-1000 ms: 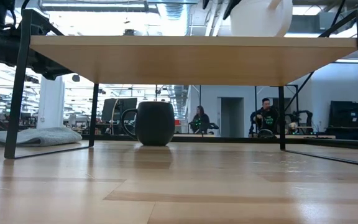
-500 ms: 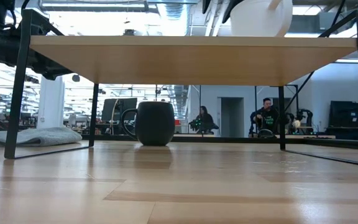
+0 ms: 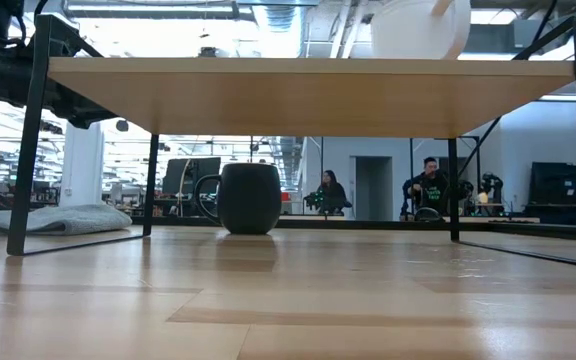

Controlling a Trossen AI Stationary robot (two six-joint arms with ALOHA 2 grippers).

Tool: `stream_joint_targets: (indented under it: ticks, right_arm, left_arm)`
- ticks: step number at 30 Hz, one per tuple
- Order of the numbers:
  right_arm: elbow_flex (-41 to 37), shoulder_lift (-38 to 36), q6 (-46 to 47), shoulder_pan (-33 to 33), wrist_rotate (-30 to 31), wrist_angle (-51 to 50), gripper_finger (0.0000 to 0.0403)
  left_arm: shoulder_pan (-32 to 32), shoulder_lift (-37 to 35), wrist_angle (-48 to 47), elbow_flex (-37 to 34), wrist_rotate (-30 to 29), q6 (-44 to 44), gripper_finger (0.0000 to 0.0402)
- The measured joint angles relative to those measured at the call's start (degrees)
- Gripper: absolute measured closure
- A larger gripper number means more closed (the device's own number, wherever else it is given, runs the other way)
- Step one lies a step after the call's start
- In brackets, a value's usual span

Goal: Stack small to large cups/mugs on shelf
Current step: Put the black mug on the shelf

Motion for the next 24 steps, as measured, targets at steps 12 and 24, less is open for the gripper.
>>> stream_joint_targets:
  ticks: [12, 24]
  right_arm:
    - [1.8, -6.7, -13.9, 1.5, 2.1, -8.1, 0.0189]
    - [0.4, -13.6, -10.3, 11.6, 15.3, -8.2, 0.0189]
  left_arm:
    - [0.0, 0.0, 0.0, 0.0, 0.0, 0.0, 0.0255]
    - [0.0, 1.0, 0.1, 0.0, 0.2, -0.1, 0.0255]
